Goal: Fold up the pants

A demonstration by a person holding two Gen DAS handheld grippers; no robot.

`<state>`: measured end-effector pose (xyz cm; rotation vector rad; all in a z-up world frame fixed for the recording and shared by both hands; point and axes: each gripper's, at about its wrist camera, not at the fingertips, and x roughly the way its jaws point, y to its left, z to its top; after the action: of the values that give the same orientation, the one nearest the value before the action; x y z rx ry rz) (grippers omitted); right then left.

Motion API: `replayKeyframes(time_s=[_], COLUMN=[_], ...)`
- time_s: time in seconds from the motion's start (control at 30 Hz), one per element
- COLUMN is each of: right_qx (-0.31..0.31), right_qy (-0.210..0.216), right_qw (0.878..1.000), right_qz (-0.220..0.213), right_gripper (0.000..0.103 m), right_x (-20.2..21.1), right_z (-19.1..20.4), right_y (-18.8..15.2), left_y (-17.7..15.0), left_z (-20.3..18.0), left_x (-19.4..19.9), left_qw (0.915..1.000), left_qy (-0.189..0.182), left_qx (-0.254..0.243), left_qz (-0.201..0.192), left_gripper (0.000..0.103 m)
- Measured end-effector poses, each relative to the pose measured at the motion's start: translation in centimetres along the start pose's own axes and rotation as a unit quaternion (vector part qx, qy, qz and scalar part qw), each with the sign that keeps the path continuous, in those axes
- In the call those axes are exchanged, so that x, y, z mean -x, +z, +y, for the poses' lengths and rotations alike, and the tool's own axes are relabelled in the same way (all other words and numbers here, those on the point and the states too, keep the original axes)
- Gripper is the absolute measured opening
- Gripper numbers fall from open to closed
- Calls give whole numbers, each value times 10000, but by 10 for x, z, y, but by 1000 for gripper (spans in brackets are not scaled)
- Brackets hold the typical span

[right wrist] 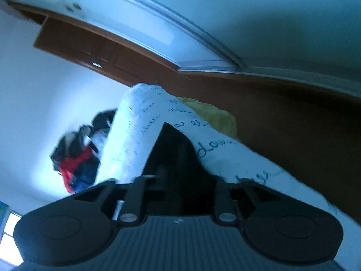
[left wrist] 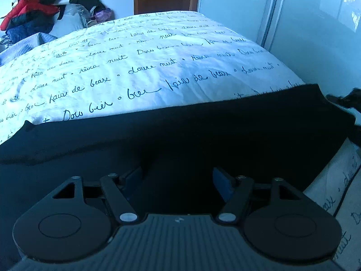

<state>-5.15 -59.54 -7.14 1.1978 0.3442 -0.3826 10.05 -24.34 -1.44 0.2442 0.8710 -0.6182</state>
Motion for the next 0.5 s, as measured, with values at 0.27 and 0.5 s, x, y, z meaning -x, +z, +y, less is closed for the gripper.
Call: replayKeyframes(time_s=[0.27, 0.5], right_qx=[575, 1390], right_qy=[-204, -402], right_qw=[9981, 9884], right_qz=[-95, -466], right_gripper=[19, 11], right_x=[2, 18], right_z=[10, 35], right_y=[-11, -21], left_y=[1, 5], left_z=[-12, -3], left_x=[-14, 3], left_qw=[9996, 9992], left_qy=[57, -188], left_qx=[-282, 23], left_qz=[-33, -354], left_gripper=[77, 75])
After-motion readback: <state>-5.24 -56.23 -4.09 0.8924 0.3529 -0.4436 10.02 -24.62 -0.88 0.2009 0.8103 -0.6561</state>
